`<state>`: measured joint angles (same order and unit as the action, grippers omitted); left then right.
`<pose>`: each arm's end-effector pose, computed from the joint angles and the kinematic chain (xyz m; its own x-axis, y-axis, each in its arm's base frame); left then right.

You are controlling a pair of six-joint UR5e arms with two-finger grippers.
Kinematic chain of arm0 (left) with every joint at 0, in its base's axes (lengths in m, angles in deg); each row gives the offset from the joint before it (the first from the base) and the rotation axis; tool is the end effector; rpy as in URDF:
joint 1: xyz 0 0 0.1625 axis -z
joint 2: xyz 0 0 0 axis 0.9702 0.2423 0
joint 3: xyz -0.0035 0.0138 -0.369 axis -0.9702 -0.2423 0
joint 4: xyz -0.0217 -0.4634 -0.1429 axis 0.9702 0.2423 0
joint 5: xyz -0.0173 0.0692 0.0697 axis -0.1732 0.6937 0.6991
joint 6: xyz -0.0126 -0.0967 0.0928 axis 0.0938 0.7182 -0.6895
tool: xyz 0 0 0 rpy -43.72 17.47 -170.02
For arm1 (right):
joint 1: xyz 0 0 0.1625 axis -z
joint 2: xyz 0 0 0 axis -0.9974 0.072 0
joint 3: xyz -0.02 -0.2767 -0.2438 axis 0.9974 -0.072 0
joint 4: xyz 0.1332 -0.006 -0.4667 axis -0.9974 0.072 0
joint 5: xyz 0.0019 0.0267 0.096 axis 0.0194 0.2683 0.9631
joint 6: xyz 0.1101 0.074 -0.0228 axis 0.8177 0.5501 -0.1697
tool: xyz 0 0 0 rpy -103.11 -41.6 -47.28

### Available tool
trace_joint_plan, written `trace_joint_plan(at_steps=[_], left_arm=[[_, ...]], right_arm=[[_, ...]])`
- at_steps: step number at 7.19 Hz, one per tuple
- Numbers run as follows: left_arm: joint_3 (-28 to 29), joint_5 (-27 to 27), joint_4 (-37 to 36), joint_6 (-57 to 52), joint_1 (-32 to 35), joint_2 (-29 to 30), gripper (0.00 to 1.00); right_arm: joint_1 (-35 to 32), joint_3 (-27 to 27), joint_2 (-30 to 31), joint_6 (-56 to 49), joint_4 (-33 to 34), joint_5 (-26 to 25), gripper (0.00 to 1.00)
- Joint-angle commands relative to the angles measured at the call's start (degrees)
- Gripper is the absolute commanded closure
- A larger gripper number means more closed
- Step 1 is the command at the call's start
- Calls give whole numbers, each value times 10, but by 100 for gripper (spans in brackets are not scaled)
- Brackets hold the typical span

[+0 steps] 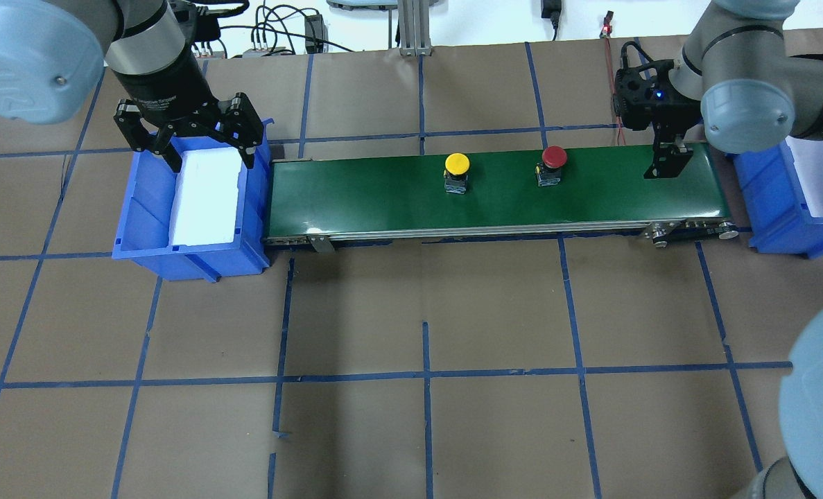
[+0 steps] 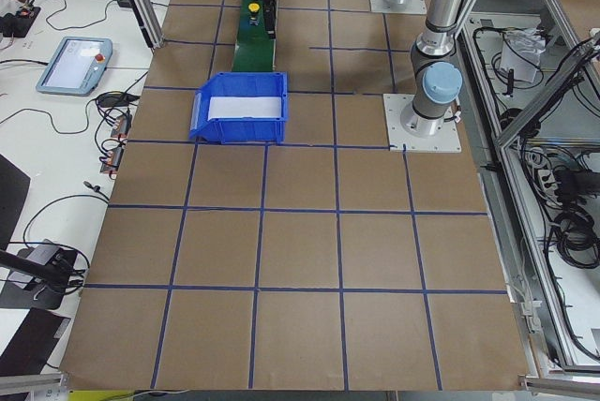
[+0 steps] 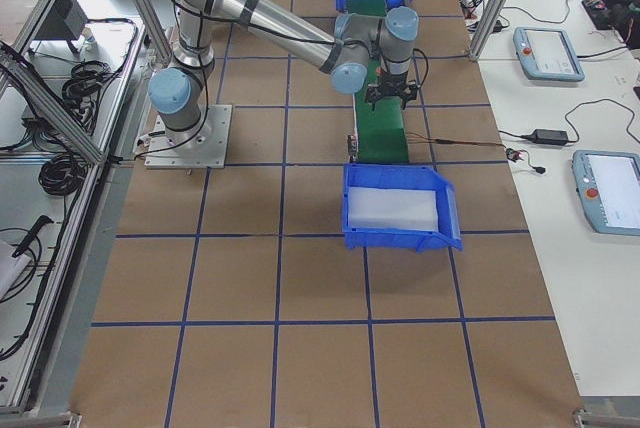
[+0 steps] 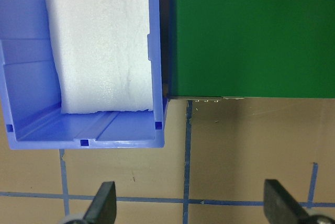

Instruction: Transport two buttons from left to right

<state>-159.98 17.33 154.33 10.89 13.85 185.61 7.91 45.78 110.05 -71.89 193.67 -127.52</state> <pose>-0.1270 -0.6059 0.3589 -0.9990 -0.0279 -0.0360 -0.0305 0.9968 0.0736 -0.0039 -0.6746 0.1727 0.0000 -0.9978 0.0663 -0.9999 -0.0009 -0.0142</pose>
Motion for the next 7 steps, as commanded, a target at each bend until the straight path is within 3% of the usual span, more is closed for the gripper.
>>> trace_joint_plan(at_steps=[1,7], left_arm=[[0,0,-1,1,0,0,0],[0,0,-1,1,0,0,0]], right_arm=[[0,5,0,0,2,1,2],[-1,6,-1,0,2,10,2]])
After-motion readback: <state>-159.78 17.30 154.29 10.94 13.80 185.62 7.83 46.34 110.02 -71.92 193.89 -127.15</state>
